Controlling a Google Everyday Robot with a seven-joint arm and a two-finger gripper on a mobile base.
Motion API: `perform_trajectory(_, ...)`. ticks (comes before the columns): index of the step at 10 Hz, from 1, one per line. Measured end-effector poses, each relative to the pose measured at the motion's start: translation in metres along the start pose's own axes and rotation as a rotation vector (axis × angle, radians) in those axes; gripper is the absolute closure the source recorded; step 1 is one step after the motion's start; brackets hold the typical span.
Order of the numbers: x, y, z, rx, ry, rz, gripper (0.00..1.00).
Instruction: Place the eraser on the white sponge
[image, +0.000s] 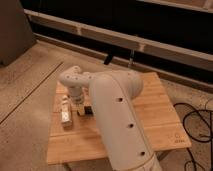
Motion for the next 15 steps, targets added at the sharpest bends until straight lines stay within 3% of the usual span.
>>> perform_trajectory(1, 0.0, 0.0, 0.002, -0.005, 0.0, -0.004, 0.98)
perform_trajectory(3, 0.0, -0.001, 0.002, 0.004, -0.002, -0.008, 1.0)
perform_trajectory(4, -0.001, -0.006, -0.004, 0.03, -0.009, -0.006, 1.0)
perform_trajectory(5, -0.002, -0.02, -0.036, 0.13, -0.022, 0.013, 1.0)
perform_trajectory(7, 0.012, -0.03, -0.088, 0.278, -0.024, 0.054, 1.0)
perform_trajectory(9, 0.034, -0.028, -0.14, 0.409, -0.019, 0.1, 1.0)
perform_trajectory(10, 0.043, -0.025, -0.157, 0.45, -0.021, 0.128, 1.0)
perform_trajectory(12, 0.055, -0.02, -0.175, 0.495, -0.026, 0.166, 1.0)
perform_trajectory(15, 0.05, -0.021, -0.175, 0.493, -0.025, 0.161, 1.0)
